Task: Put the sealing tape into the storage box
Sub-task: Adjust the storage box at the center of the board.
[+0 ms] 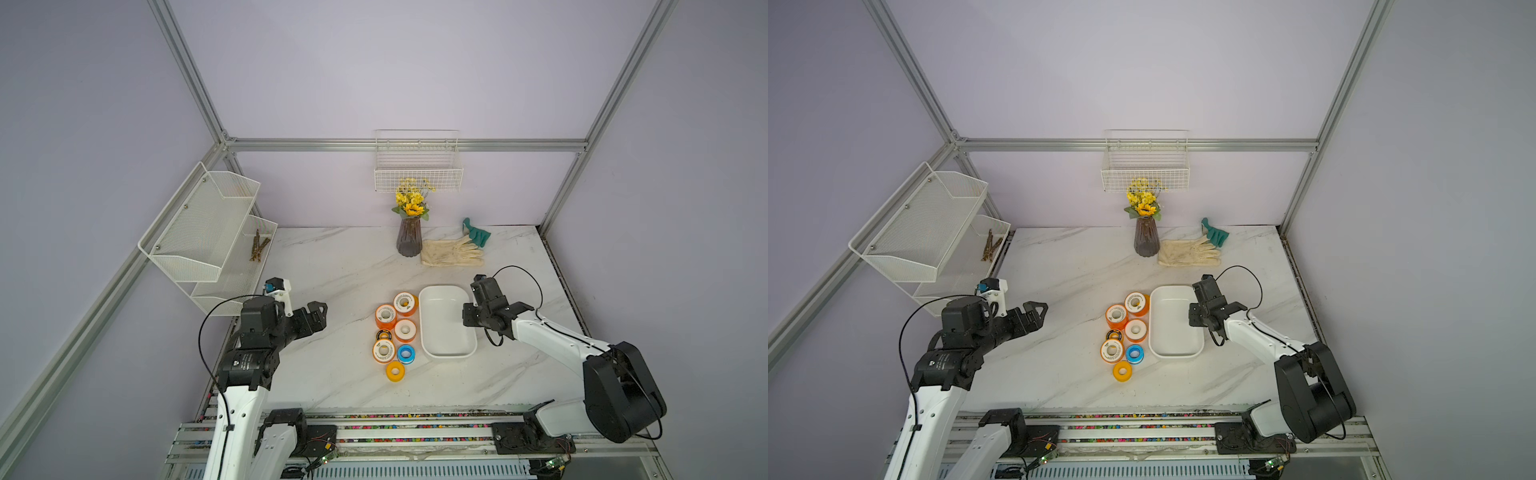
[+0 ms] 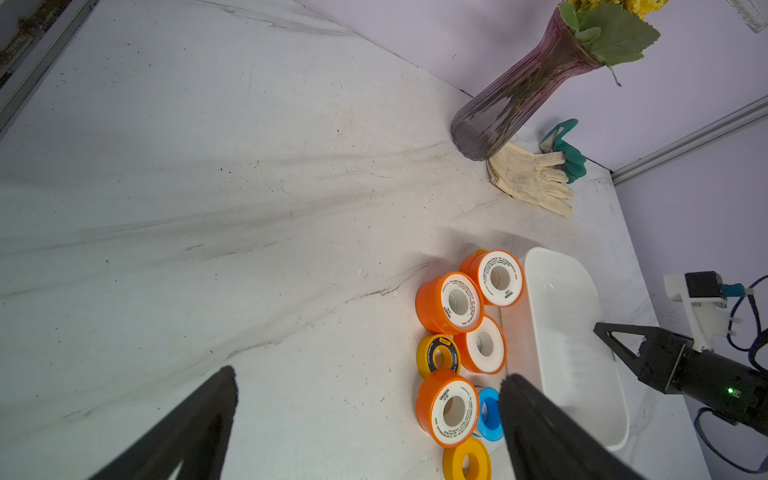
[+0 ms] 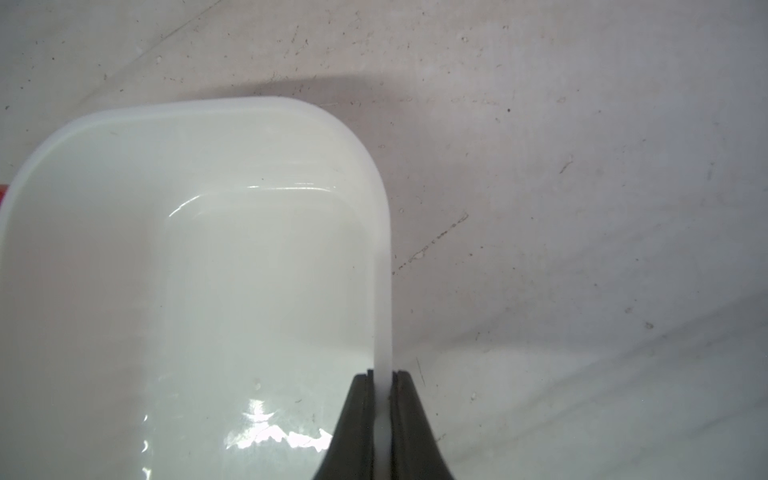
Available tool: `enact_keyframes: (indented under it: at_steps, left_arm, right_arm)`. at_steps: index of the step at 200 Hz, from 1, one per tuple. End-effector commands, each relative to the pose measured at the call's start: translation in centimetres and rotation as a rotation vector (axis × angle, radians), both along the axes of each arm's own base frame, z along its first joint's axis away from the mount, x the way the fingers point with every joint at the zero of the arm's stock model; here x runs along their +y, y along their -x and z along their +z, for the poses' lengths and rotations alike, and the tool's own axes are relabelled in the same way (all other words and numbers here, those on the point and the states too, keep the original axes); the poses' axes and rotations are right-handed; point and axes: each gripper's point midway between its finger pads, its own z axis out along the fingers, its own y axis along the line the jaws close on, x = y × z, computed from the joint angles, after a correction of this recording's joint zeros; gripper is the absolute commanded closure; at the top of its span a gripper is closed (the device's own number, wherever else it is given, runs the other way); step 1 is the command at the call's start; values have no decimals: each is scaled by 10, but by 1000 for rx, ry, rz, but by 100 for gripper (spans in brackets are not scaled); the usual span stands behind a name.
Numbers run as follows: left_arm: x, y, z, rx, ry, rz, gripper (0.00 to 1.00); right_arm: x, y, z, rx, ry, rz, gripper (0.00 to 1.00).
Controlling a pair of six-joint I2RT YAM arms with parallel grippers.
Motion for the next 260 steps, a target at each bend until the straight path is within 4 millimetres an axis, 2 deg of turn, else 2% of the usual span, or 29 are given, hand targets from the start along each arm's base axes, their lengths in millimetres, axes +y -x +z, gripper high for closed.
enact_keyframes:
  at_steps: [1, 71, 100, 111, 141, 180, 191, 205, 214, 229, 240, 260]
  left_arm:
    - [1, -2, 1, -7, -12, -5, 4]
    - [1, -3, -2, 7, -10, -5, 4]
    - [2, -3, -3, 10, -12, -5, 3]
    - [5, -3, -5, 16, -18, 11, 0]
    - [12, -3, -5, 20, -41, 50, 0]
    - [22, -5, -7, 45, -64, 105, 0]
    - [12, -6, -5, 52, -33, 51, 0]
    - [-18, -9, 8, 10, 49, -101, 0]
    - [-24, -12, 10, 5, 75, -102, 1]
    - [-29, -19, 10, -5, 23, -78, 3]
    - [-42, -24, 9, -4, -12, -103, 3]
    - [-70, -34, 3, 19, -32, -167, 3]
  right_arm:
    - [-5, 0, 3, 8, 39, -12, 93]
    - [-12, 2, 0, 16, 69, -40, 93]
    - [-12, 3, 1, 13, 66, -38, 89]
    - [-10, 3, 1, 14, 54, -30, 82]
    - [-9, 3, 13, -22, 32, -27, 60]
    - [-21, 9, 58, -229, -30, -87, 43]
    - [-24, 13, 72, -316, -71, -106, 40]
    - [-26, 20, 81, -408, -101, -92, 38]
    - [-29, 24, 87, -471, -128, -101, 37]
    - [-37, 35, 89, -551, -159, -126, 36]
    - [-40, 41, 91, -628, -196, -129, 35]
    - [-48, 52, 97, -669, -200, -144, 36]
